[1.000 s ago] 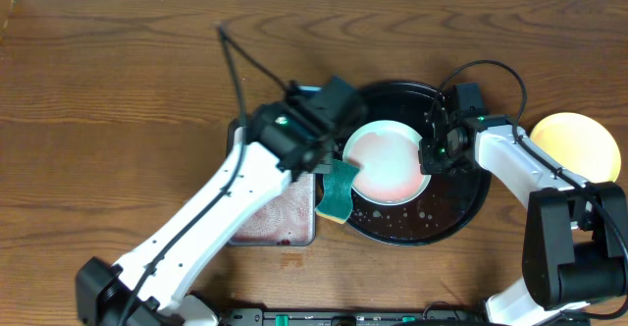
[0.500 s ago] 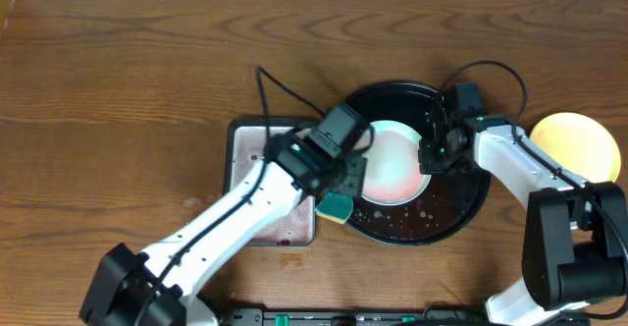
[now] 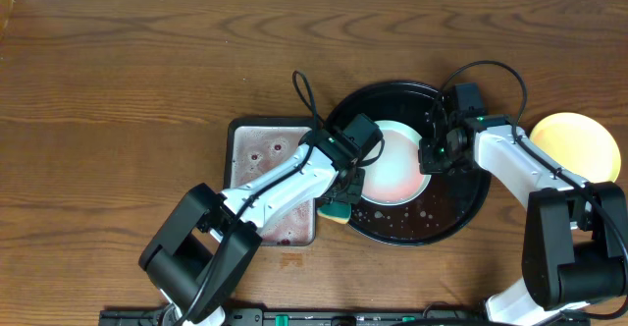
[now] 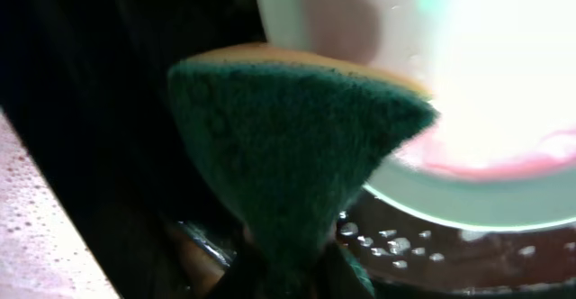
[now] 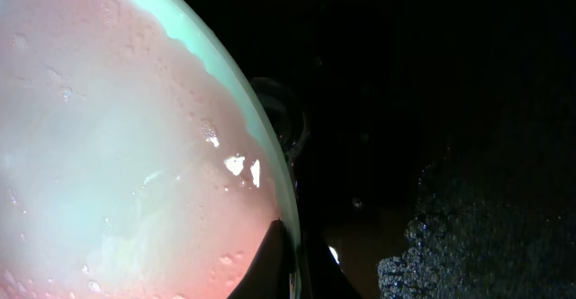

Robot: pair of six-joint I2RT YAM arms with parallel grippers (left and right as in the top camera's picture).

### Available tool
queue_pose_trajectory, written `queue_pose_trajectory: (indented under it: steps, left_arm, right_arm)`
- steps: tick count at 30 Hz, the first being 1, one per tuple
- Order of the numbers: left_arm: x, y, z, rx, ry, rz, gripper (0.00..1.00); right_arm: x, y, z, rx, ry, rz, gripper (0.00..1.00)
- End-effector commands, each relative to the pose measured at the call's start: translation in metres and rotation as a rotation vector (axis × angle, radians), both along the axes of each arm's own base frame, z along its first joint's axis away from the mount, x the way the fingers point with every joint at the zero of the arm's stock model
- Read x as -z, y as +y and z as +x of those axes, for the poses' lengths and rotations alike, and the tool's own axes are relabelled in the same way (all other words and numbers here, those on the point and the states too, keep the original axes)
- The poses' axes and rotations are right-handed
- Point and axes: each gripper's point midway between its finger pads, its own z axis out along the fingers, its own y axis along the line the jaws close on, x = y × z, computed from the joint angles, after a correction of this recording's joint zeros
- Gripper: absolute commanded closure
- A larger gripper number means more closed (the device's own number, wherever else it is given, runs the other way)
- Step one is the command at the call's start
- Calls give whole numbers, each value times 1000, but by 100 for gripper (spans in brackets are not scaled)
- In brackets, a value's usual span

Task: Clean dirty plates on tray and stack at the side
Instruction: 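Return the green sponge to the metal tray with the left gripper, then tilt the pale green plate up with the right gripper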

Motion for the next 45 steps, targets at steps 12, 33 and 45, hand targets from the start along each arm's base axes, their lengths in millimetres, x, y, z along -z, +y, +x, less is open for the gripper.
queue_pose_trajectory:
  steps: [12,33,45]
  left_arm:
    - [-105,42,10,-66,-236,-18,93]
    - [-81,123,7,-326,-155,-59,38]
    - [-122,120,2,-320,-262,-166,18]
  right_arm:
    - [13,0,-16,-12,58,-29,99]
    - [-27,24,1,-96,-89,97,99]
    - [-129,-9,-7,-78,-421,-361,99]
